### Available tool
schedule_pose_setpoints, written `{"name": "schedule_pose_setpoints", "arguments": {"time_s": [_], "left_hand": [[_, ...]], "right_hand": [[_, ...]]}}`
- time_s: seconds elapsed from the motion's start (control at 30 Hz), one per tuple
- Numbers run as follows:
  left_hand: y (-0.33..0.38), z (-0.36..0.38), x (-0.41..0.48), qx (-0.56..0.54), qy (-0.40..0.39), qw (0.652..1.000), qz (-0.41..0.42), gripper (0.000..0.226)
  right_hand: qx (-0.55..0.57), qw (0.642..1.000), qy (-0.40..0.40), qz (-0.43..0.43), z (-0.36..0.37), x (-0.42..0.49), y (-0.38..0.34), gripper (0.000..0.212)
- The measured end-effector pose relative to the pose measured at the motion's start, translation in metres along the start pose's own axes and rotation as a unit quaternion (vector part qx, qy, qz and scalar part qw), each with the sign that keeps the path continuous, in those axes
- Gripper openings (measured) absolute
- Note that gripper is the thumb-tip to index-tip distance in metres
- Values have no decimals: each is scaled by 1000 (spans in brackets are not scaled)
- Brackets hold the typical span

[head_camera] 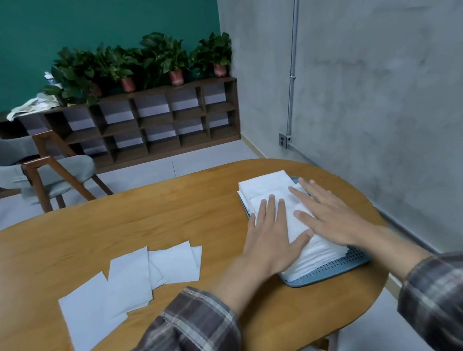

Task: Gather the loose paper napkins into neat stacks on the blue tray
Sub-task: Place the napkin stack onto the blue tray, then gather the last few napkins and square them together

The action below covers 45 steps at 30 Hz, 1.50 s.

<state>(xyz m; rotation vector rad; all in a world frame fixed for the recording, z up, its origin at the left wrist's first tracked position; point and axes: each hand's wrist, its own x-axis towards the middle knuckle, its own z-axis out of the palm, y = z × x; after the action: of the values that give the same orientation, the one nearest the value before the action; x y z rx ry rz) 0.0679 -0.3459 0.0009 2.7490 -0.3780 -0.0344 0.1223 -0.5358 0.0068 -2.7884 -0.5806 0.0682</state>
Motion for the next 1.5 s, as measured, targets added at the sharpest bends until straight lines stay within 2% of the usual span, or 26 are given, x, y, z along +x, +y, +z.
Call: {"name": "schedule_pose_setpoints", "arguments": {"time_s": [0.13,0.23,0.4,0.6,0.87,0.97,1.1,1.23,1.4,1.5], "left_hand": [[-14,21,0,-23,-13,999,21,92],[-19,29,1,-22,-3,999,25,91],[-17,31,5,-15,-30,999,15,90],[-17,15,6,-86,-78,993,6,73],[-47,-20,-27,-155,35,987,19,71],[-75,-34,-47,-156,50,987,3,69],[-130,-49,-76,-144,65,987,-25,62],[-192,-58,-109,-137,76,986,-52,56],[-263,-71,-145,-62,69,991,-101,50],[-293,-77,-163,-69,61,986,-140,45]], "right_hand": [[13,1000,0,13,25,-1,9,70],[9,1000,1,19,32,-1,7,65],[21,1000,-8,19,35,-1,9,63],[20,999,-27,32,23,-1,4,62],[-107,994,35,9,-5,-7,-37,61],[-95,994,53,-17,2,-3,-70,65],[-58,995,54,-67,23,9,-128,57],[-30,994,36,-97,49,27,-185,56],[5,993,2,-120,81,47,-238,53],[42,990,-1,-132,107,55,-260,50]]}}
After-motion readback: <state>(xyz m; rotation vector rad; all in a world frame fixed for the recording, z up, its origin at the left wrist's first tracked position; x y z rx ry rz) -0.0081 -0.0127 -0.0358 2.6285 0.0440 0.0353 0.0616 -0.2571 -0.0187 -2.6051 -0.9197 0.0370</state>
